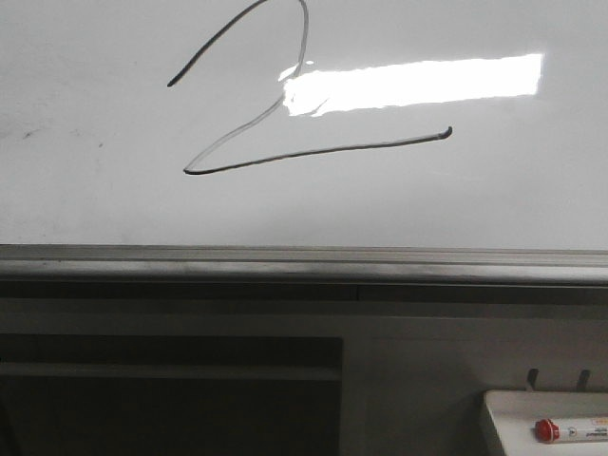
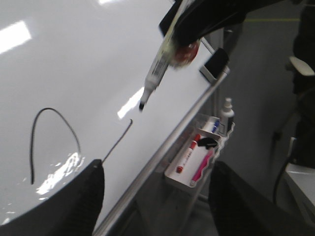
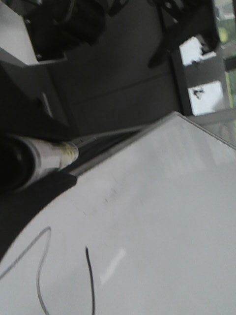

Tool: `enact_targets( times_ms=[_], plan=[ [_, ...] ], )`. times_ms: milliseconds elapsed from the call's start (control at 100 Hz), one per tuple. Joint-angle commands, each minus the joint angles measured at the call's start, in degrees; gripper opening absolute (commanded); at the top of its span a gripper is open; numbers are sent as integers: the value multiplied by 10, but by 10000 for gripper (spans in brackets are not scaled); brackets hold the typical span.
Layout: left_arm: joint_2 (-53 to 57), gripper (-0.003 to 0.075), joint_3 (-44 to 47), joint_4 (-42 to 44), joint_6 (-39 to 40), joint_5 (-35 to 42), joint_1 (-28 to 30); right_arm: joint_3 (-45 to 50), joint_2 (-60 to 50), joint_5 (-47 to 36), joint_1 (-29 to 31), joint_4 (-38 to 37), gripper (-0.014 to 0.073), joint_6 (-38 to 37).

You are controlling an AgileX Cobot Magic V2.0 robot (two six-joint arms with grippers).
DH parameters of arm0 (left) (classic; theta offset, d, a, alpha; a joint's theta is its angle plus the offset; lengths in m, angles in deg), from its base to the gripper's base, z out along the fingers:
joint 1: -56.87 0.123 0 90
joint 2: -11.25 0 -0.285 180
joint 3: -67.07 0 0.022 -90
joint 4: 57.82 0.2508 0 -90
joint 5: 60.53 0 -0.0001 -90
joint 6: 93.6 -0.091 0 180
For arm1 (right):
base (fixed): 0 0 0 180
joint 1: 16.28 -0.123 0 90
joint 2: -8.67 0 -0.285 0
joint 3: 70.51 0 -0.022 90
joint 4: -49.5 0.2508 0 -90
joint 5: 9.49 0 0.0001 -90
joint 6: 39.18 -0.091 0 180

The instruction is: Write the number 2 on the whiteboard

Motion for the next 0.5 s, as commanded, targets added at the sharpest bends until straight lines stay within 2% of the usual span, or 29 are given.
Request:
enact_targets(
  times_ms=[0,130,270,490],
  plan=[
    [-48,416,-47,-50,-26,-28,1,-15,21,-10,-43,19,-68,10],
    [-101,381,-79,-85,-35,-96,1,-15,40,-73,-135,19,-68,44],
    [-136,365,-84,-128,-35,-142,1,-16,55,-143,-210,19,-68,45],
    [-163,357,-84,-137,-35,-152,1,-23,74,-155,-252,19,-68,45]
  ],
)
